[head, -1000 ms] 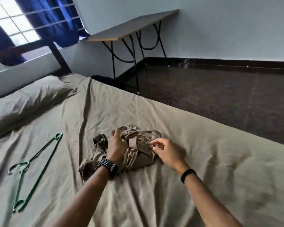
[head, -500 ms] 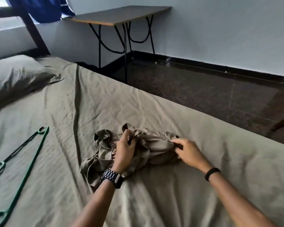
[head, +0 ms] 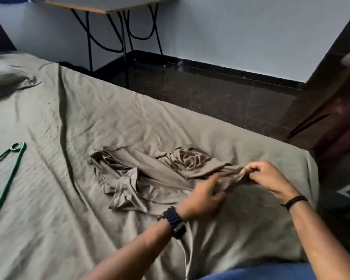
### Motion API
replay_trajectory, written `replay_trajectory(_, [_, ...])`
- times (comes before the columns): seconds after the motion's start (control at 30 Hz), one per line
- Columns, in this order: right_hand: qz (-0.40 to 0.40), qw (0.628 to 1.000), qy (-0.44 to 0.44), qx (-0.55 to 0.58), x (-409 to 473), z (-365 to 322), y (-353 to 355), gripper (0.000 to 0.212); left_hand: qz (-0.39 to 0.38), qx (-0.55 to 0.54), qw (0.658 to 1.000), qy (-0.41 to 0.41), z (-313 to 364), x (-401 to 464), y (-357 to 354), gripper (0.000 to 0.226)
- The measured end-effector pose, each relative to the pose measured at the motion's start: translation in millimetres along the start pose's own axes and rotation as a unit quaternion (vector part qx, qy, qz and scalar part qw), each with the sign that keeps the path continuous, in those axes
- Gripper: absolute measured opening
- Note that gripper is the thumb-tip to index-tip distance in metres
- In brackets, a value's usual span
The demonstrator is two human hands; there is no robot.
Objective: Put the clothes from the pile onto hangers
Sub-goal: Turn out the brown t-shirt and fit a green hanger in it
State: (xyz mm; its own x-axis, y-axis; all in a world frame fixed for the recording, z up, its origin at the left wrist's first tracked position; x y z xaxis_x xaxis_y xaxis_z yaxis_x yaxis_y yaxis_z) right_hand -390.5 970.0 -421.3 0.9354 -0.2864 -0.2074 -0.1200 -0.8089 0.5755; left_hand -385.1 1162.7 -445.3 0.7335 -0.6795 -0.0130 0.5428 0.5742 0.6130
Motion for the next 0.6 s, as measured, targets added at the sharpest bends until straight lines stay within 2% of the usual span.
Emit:
replay_trajectory(0.07, [0.14,0.986,-0.025,-0.087,-3.7,24.6,16.1,0.029,0.049,0.066,0.996,0.033,-38.1,-7.7,14.9,0.047])
replay_trajectory(0.1, [0.185,0.977,-0.037,-0.1,-5.8,34.0,20.3,0.028,0.066,0.114,0.99,0.055,-58.1,-11.6,24.9,0.049])
replay_trajectory(0.17, [0.212,0.969,-0.055,-0.111,-7.0,48.5,20.4,0.033,0.073,0.222,0.965,0.117,-89.4,-24.6,45.7,0.057])
replay_trajectory(0.23, [0.208,0.965,-0.032,-0.154,-4.7,50.4,12.0,0.034,0.045,0.326,0.925,0.189,-112.5,-41.0,59.0,0.074])
replay_trajectory(0.3, [0.238,0.953,0.047,-0.182,-3.8,35.9,-1.4,0.033,0.025,0.396,0.89,0.225,-120.0,-57.8,66.3,0.084])
replay_trajectory(0.33, [0.244,0.948,0.102,-0.179,-5.1,23.8,-11.8,0.034,0.021,0.409,0.884,0.227,-118.5,-63.8,67.3,0.084])
replay_trajectory(0.37, [0.225,0.946,0.161,-0.167,-7.7,9.7,-26.4,0.034,0.014,0.409,0.884,0.228,-118.6,-66.6,66.7,0.081])
replay_trajectory(0.43, [0.09,0.957,0.242,-0.13,-14.3,-16.8,-69.3,0.035,0.009,0.389,0.897,0.209,-112.7,-68.1,70.1,0.06])
replay_trajectory(0.5, [-0.08,0.959,0.223,-0.156,-22.6,-28.1,-114.5,0.051,0.019,0.361,0.915,0.182,-105.7,-67.6,78.2,0.033])
replay_trajectory(0.53, [-0.137,0.95,0.2,-0.196,-25.9,-26.2,-131.0,0.056,0.019,0.35,0.921,0.173,-102.1,-68.0,82.2,0.026])
replay_trajectory(0.6, [-0.188,0.93,0.172,-0.264,-29.1,-20.0,-144.7,0.047,-0.035,0.32,0.931,0.172,-93.9,-73.9,86.4,0.018])
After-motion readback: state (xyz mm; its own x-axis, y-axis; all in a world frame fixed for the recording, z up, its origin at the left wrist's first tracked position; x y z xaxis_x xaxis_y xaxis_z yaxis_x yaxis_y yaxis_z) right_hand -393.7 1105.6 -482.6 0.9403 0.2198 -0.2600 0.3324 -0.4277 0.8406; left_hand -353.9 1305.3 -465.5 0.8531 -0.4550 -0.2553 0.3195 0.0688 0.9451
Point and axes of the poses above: each hand's wrist, its own x-axis towards the middle knuckle, its own y-axis out of the back of the hand, z = x × y, the point moved 4 cm from there along x, towards the middle knuckle, and after that the axes turned 6 degrees about x, right-handed, at the moved point
